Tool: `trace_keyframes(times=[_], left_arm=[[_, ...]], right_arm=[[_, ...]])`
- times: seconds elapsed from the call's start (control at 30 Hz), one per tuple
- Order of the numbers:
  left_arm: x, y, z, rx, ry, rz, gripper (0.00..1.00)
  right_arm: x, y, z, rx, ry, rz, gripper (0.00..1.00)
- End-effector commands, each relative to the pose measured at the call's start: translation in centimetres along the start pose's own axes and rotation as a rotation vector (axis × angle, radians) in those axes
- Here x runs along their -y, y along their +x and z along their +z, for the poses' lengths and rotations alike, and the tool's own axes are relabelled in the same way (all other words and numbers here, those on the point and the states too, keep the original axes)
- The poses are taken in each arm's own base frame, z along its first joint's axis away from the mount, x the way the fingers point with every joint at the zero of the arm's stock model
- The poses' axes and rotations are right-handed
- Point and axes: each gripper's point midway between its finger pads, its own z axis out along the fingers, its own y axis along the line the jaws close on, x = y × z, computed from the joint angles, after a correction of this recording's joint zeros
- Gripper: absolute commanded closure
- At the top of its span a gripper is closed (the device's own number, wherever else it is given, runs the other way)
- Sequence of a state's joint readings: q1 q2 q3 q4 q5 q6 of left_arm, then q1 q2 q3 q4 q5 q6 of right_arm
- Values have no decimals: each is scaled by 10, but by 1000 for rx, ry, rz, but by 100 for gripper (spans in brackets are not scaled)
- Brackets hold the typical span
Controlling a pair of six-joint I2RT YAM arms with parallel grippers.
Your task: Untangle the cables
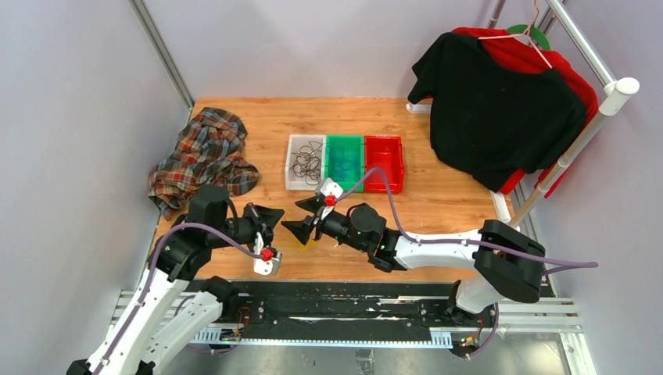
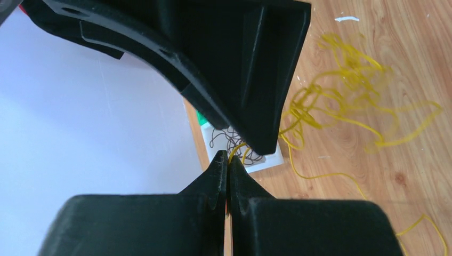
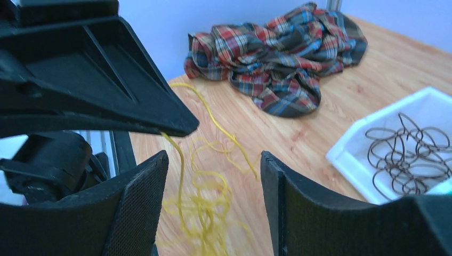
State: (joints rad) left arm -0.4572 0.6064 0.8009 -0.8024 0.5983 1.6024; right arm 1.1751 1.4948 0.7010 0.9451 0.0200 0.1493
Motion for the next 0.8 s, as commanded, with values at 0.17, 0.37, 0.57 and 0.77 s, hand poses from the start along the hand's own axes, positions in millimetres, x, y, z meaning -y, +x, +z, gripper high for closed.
trace_keyframes(times=[0.17, 0.37, 0.57, 0.77], left_arm=[[-23, -24, -17, 65, -60, -47, 100], [-42, -40, -26, 114, -98, -68, 100], [-58, -49, -34, 136, -122, -135, 100], [-77, -57, -47, 145, -162, -158, 100]], right_arm=[[-13, -26, 16, 42, -28, -40, 54], [-9, -18, 26, 27, -5, -42, 62], [-1, -8, 38, 32, 50, -9, 64], [13, 19, 30, -3, 115, 7, 72]])
